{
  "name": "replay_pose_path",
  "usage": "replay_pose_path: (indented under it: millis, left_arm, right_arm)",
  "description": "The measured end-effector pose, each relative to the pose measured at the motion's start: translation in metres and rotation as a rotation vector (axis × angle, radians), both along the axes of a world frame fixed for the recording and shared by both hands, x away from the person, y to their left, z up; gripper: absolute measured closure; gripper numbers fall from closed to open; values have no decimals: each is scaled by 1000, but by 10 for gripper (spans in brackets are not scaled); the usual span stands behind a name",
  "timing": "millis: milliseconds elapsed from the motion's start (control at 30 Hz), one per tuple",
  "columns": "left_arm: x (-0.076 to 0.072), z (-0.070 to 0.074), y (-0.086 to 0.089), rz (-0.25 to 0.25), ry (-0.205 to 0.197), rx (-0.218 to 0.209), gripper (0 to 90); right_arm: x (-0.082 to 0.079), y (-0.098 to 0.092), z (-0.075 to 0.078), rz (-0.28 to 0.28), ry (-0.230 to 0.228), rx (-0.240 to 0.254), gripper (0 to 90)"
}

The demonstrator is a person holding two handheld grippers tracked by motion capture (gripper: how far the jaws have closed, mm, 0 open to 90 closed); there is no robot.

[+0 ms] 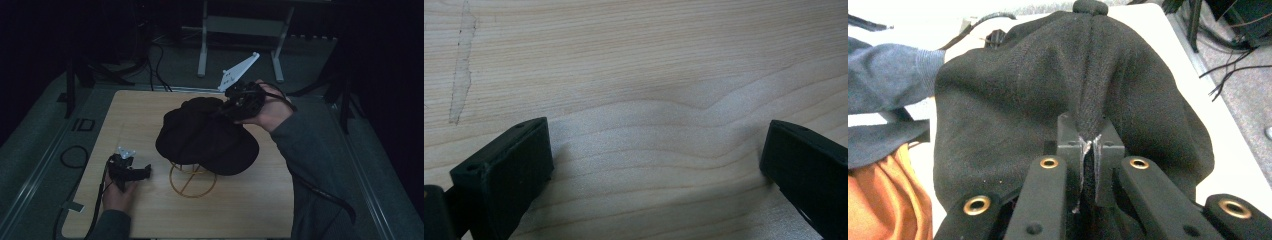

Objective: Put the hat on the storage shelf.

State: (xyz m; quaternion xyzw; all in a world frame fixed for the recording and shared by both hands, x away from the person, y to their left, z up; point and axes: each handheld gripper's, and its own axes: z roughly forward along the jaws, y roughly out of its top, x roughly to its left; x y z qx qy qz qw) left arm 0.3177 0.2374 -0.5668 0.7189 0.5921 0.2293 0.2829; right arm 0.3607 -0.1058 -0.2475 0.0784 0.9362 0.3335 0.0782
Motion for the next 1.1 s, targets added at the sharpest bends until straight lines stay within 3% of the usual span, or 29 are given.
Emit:
replay_pose_path:
  millis: [600, 1100]
  left_arm:
    - [0, 0, 0, 0, -1, 1, 1]
    - [0, 0, 0, 0, -1, 0, 1]
  right_arm:
    - [7, 17, -35, 34, 63, -51, 845]
    - [4, 16, -42, 54, 79, -48, 825]
